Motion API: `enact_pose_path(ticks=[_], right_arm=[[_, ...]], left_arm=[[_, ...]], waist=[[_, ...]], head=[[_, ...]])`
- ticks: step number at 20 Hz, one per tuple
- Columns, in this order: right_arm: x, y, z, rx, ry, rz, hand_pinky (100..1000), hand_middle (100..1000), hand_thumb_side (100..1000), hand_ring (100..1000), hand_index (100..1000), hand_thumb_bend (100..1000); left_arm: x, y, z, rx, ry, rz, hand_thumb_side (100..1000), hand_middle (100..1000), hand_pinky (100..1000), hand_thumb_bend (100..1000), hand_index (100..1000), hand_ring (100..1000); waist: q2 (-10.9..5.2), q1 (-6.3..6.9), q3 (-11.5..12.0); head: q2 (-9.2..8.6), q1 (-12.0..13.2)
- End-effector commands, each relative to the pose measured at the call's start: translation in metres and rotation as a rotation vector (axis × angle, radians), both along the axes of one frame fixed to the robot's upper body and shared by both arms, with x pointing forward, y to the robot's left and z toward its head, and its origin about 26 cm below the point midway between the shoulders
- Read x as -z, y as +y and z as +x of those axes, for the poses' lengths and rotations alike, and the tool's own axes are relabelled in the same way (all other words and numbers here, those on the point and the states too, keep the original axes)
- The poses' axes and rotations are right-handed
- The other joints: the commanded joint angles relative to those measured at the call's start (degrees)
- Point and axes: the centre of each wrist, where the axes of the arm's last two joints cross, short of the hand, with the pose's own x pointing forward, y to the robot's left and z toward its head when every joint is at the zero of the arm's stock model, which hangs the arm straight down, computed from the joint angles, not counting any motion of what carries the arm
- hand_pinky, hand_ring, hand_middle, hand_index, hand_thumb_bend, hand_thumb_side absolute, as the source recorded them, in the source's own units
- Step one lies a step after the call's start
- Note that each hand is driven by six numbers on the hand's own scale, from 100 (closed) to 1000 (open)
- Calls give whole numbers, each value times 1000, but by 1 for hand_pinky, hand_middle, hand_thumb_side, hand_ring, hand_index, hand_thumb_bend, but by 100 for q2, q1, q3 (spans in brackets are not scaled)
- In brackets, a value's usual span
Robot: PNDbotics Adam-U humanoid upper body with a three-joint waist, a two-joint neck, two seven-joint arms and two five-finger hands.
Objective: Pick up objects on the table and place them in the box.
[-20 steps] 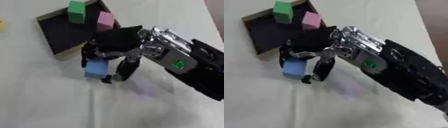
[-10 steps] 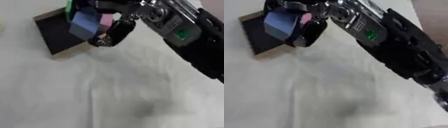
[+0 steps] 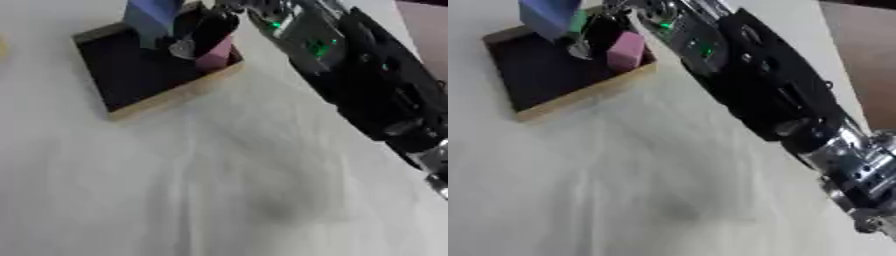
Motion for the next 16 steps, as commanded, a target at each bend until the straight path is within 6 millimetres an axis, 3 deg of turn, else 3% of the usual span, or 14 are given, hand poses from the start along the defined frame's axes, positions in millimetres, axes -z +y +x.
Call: enact_pose_path(ticks=[1,11,16], right_arm=[[-7,-1,7,21,-38,19,896,775,102,806,764,181],[11,-5,26,27,-45,-98,898,837,128,871,844,267],[6,-5,23,22,-85,-155,941,896,100,979,891,337]], left_arm=[[-13,-2,-3,14,-33,43,798,789,742,247,852,812],[-17,-4,-3,25,-43,38,799,787,741,247,851,800],[-16,-4,-2,27,-42,37,799,787,741,248,852,800]], waist=[[-30,-47,61],[33,-116,157],[15,-92,126]], head=[[-109,-96],[-67,-141],[-44,-147]])
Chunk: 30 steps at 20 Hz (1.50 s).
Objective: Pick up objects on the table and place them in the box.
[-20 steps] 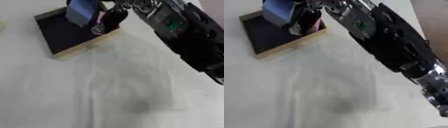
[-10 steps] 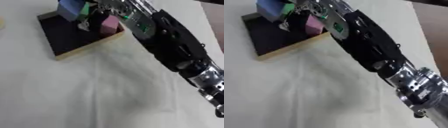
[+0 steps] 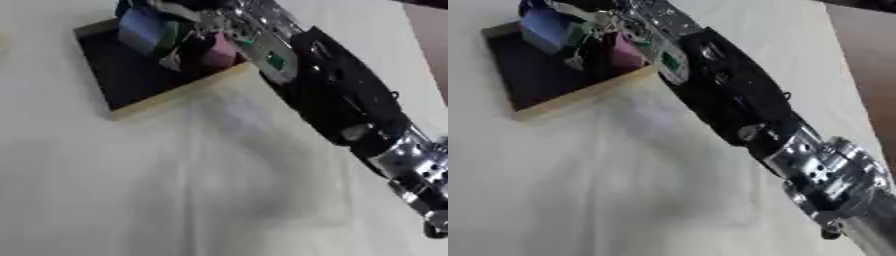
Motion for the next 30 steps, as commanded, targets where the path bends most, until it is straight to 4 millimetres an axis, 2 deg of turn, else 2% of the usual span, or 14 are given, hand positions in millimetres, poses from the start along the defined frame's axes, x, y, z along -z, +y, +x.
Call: enact_pose_path(ticks=[1,2,3,5,12,15,16,17,18,19,20,23,28,30], right_arm=[[-15,-1,-6,1,-67,-32,947,900,170,988,896,340],[-16,-1,-7,2,-78,-37,952,906,254,995,905,308],[-17,-1,-7,1,-84,-36,953,906,254,995,905,308],[-19,-1,-9,-6,-87,-20,955,910,324,999,910,249],[-21,0,-12,-26,-72,3,955,910,349,1000,917,219],[-23,0,-14,-37,-69,14,953,908,321,997,918,225],[-25,0,-16,-38,-69,21,945,901,258,986,914,222],[-26,-1,-17,-41,-68,32,943,900,247,983,913,212],[-28,-2,-19,-43,-67,48,928,887,142,960,907,173],[-29,-3,-22,-45,-67,71,927,885,127,957,906,167],[-32,-6,-25,-44,-67,104,914,856,100,923,890,100],[-37,-17,-42,-32,-69,203,907,849,100,905,897,100],[-52,-40,-87,-32,-89,326,909,859,100,904,879,100],[-56,-52,-95,-16,-85,403,910,862,157,903,869,100]], left_arm=[[-11,0,-4,0,-26,32,798,787,741,248,852,800],[-10,0,-4,0,-25,31,798,787,741,248,852,800],[-10,0,-4,0,-24,31,798,787,741,248,852,800],[-10,0,-4,0,-23,30,796,787,740,250,852,800],[-9,1,-4,-2,-19,25,793,787,740,253,852,801],[-7,1,-4,-4,-14,23,791,786,740,254,852,801],[-7,2,-4,-5,-12,22,789,786,740,254,852,801],[-7,2,-4,-6,-11,21,788,786,740,254,852,801],[-6,2,-4,-7,-9,20,786,786,740,255,852,801],[-6,2,-4,-8,-7,20,786,786,740,255,852,801],[-5,3,-5,-10,-5,20,783,786,740,256,852,801],[-3,5,-5,-20,-1,21,778,786,741,258,852,801],[2,9,-7,-40,6,15,776,787,741,258,853,801],[3,9,-7,-43,9,16,773,787,741,259,853,801]], waist=[[-87,4,-11],[-94,10,-18],[-100,14,-23],[-117,22,-35],[-197,43,-69],[-242,63,-98],[-266,76,-116],[-288,89,-134],[-311,103,-155],[-331,116,-176],[-358,134,-204],[-426,176,-291],[-495,265,-445],[-525,314,-504]], head=[[-1,-30],[11,-27],[23,-25],[47,-19],[95,5],[121,21],[134,30],[148,39],[161,51],[173,62],[191,77],[223,136],[257,238],[280,280]])
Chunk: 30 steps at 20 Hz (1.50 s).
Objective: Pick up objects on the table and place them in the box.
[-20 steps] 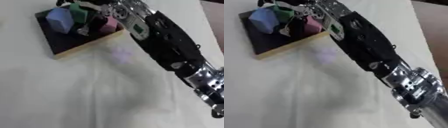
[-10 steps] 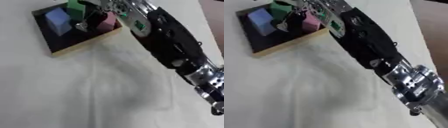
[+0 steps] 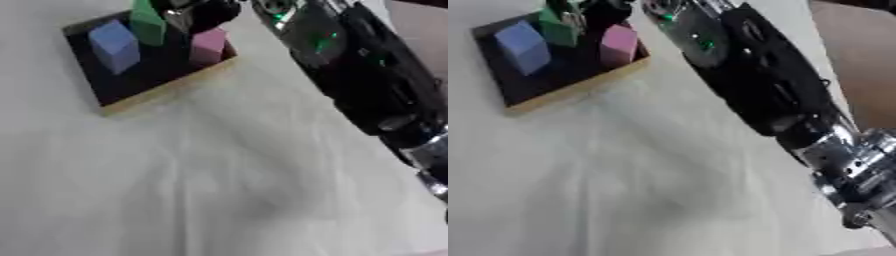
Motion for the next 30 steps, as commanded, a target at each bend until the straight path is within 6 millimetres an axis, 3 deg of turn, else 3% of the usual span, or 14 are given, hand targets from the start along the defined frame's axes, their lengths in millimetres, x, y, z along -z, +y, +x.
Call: enact_pose_path(ticks=[1,4,8,13,19,20,21,24,30], right_arm=[[-23,-23,-20,22,-29,124,911,862,183,903,865,100],[-29,-47,-17,49,20,296,915,862,400,898,848,100],[-34,-84,-10,53,65,539,922,872,542,906,845,100],[-33,-137,0,89,84,818,927,891,578,910,860,100],[-34,-188,-3,126,38,1011,926,880,584,898,849,100],[-35,-194,-3,133,33,1038,926,882,626,896,847,100],[-35,-200,-3,138,30,1066,926,881,586,895,846,100],[-33,-216,-2,156,30,1125,925,881,590,895,844,100],[-30,-226,-3,169,22,1142,925,883,593,895,844,100]], left_arm=[[-9,3,-4,-14,-29,30,773,787,741,260,853,801],[-8,4,-5,-20,-26,31,771,787,741,260,854,802],[-6,5,-5,-27,-28,36,768,787,742,261,854,802],[-6,6,-6,-38,-36,42,764,788,742,262,854,802],[-6,8,-6,-50,-46,56,760,788,742,264,855,803],[-6,8,-7,-53,-48,59,759,788,743,264,855,803],[-6,9,-7,-58,-47,65,760,789,744,262,856,804],[-7,11,-8,-78,-41,106,761,790,747,263,859,805],[-11,16,-11,-139,-38,234,733,793,756,287,868,809]], waist=[[-287,180,-41],[-313,255,-117],[-320,324,-175],[-300,389,-224],[-270,426,-235],[-269,430,-238],[-270,435,-242],[-275,443,-247],[-281,468,-240]], head=[[46,77],[63,167],[55,299],[17,515],[8,755],[6,787],[8,818],[8,909],[-45,1166]])
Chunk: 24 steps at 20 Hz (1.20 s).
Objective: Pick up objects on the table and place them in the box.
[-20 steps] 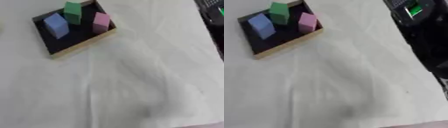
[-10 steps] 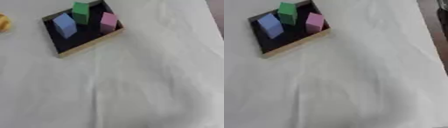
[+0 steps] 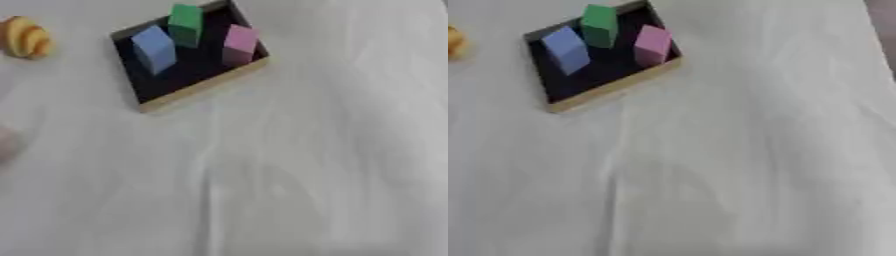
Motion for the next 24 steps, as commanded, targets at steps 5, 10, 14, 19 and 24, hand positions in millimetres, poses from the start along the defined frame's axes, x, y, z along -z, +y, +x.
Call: enact_pose_path(ticks=[5,10,14,19,24], right_arm=[[-16,-12,-14,42,-41,-33,925,881,594,893,841,100],[-14,-15,-14,57,-28,-37,926,880,595,890,841,100],[-12,-16,-14,66,-19,-46,926,877,597,887,840,100],[-11,-18,-14,77,-10,-54,926,875,599,885,839,100],[-7,-20,-13,87,6,-55,926,874,604,883,838,100]], left_arm=[[-16,5,-6,-75,-18,212,677,778,763,335,873,805],[-23,6,-7,-158,88,505,457,773,806,508,836,804],[-34,7,-8,-229,232,779,313,766,848,591,827,803],[-35,9,-10,-257,417,931,208,799,874,590,880,833],[-33,13,-12,-310,505,947,100,808,880,555,887,842]], waist=[[-235,122,-15],[-274,157,-42],[-304,201,-66],[-324,250,-59],[-341,272,-33]], head=[[-107,166],[-96,-48],[-68,-156],[-43,-262],[-48,-263]])
